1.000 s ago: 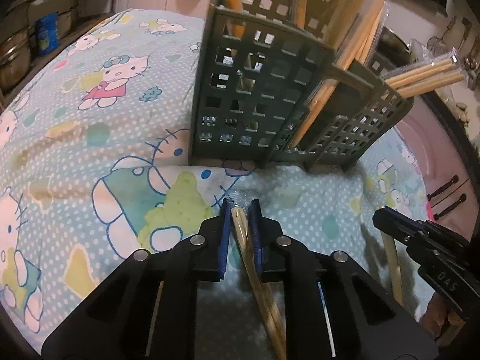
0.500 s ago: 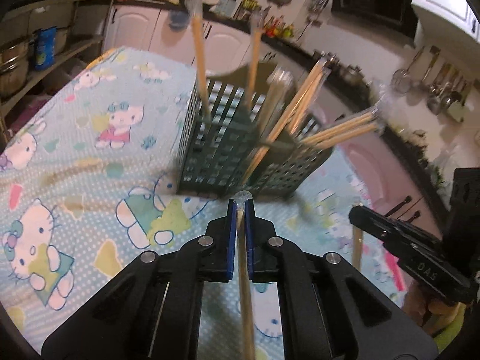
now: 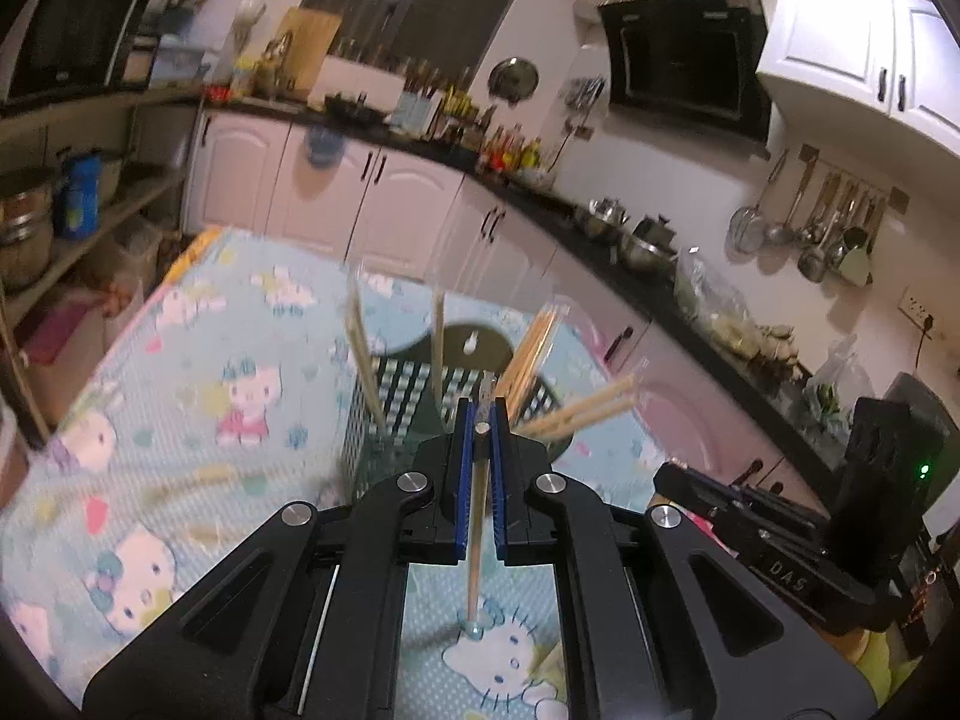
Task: Organize utensils
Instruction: 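Lift the left tool's chopstick above the holder while the right tool carries its chopstick there, then lower both chopsticks into the holder and open both tools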
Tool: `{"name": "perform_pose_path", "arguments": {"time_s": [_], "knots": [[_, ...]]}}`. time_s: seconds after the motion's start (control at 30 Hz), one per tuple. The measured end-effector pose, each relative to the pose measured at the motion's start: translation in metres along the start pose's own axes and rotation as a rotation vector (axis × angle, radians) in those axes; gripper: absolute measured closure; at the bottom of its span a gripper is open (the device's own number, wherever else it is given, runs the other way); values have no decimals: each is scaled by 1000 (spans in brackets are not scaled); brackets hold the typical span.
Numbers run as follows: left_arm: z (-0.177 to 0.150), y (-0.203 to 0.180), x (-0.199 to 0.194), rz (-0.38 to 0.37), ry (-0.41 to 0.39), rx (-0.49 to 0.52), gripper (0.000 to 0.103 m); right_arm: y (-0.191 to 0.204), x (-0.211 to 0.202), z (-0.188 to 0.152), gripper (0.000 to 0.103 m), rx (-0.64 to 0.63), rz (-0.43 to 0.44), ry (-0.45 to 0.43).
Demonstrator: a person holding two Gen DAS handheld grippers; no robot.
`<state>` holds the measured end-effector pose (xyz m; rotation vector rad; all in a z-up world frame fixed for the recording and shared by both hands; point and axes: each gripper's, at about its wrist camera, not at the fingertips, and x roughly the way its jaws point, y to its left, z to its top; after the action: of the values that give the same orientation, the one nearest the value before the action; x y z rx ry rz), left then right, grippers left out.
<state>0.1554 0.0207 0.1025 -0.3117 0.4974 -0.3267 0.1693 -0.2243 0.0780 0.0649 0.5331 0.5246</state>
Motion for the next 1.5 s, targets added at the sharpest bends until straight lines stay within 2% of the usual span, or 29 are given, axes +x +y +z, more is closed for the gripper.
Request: {"name": "perform_pose_path", "arguments": {"time_s": [0.2,0.5,0.87,1.1,1.37,1.5], "knots": [[25,-9,-15,-10,-57,35,102,0,-11,22,97,1,-17,-66],[74,-20,-30,14,-172,80,102,5,-23,63,97,-22,-60,-187],[115,-20,-21,74,-253,98,102,7,-21,101,97,-54,-81,-275],[112,-5,-2,109,-260,87,102,0,-8,115,97,-47,-84,-321],[94,8,26,124,-218,79,102,-2,22,121,97,-34,-83,-348],[86,11,37,131,-193,86,102,3,37,119,97,-69,-116,-367]]}}
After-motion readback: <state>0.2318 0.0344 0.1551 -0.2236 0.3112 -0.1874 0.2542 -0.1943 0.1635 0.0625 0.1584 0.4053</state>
